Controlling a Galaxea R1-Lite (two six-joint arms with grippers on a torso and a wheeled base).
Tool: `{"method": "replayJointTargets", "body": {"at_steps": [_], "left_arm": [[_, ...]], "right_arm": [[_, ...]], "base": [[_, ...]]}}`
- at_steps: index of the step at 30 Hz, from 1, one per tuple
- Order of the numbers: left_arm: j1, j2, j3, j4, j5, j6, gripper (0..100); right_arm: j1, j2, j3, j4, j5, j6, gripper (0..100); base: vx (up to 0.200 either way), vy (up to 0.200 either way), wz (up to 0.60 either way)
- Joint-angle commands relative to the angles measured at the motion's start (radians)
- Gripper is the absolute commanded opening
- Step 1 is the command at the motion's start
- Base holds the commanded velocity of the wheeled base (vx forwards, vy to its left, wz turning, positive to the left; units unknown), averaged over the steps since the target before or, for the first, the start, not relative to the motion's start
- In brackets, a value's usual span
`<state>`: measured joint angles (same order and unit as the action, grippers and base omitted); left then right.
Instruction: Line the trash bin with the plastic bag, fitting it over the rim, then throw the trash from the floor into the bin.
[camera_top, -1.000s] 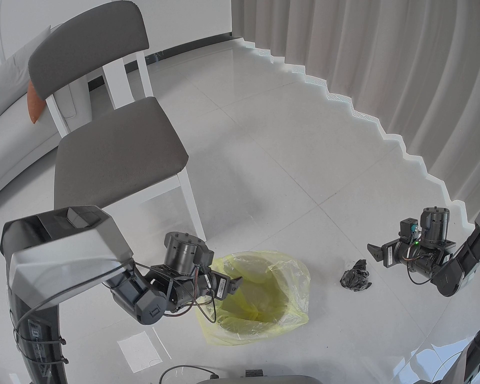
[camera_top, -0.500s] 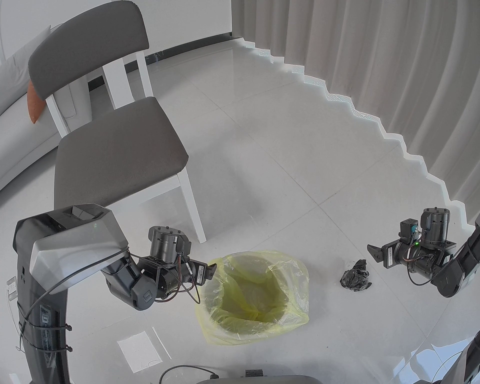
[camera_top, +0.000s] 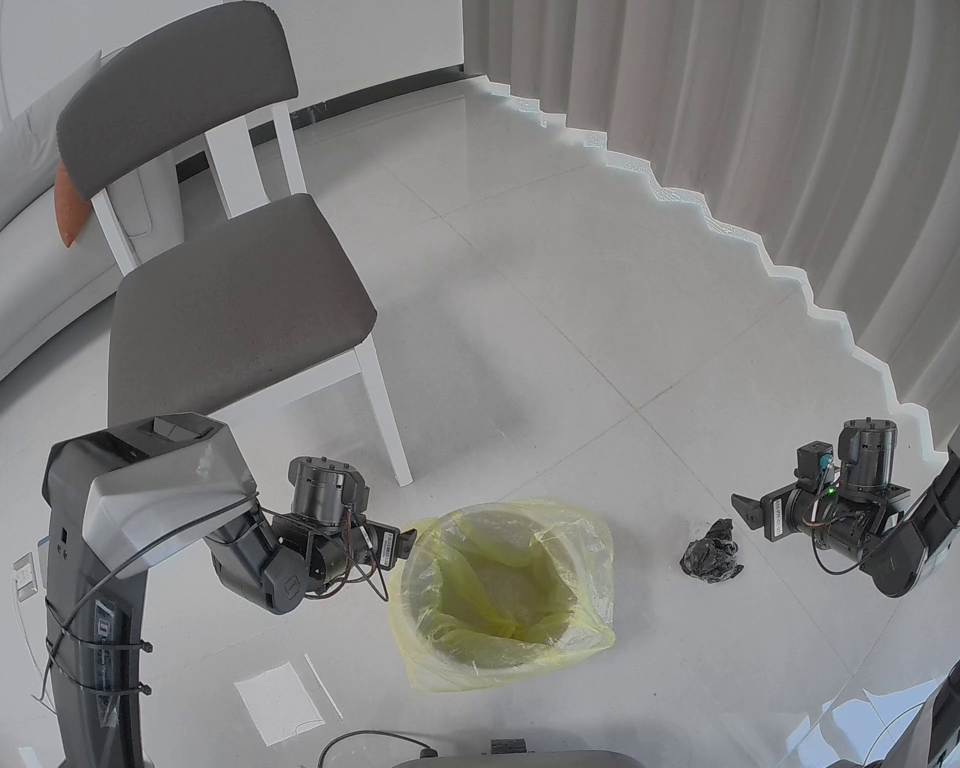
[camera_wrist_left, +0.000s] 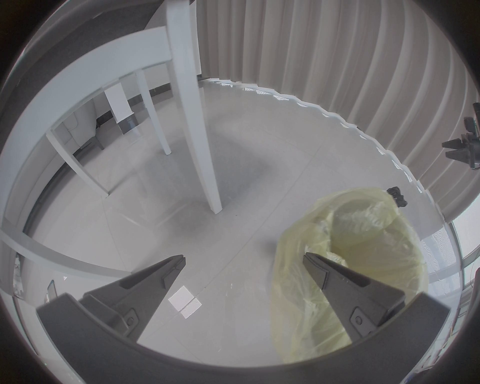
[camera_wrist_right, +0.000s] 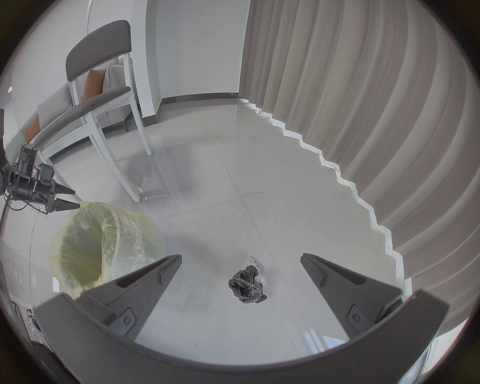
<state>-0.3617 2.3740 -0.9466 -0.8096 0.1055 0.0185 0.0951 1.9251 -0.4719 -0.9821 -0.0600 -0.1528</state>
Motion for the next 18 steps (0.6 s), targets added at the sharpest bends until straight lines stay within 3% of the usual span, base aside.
{"method": "replayJointTargets", "body": {"at_steps": [1, 18], "left_arm": [[0.010, 0.017, -0.008, 0.000, -0.001, -0.002, 100], [0.006, 0.126, -0.064, 0.003, -0.001, 0.008, 100]], "right_arm": [[0.000, 0.003, 0.001, 0.000, 0.000, -0.001, 100], [0.000, 0.005, 0.004, 0.000, 0.000, -0.005, 100]], "base": [[0.000, 0.000, 0.00], [0.000, 0.000, 0.00]]}}
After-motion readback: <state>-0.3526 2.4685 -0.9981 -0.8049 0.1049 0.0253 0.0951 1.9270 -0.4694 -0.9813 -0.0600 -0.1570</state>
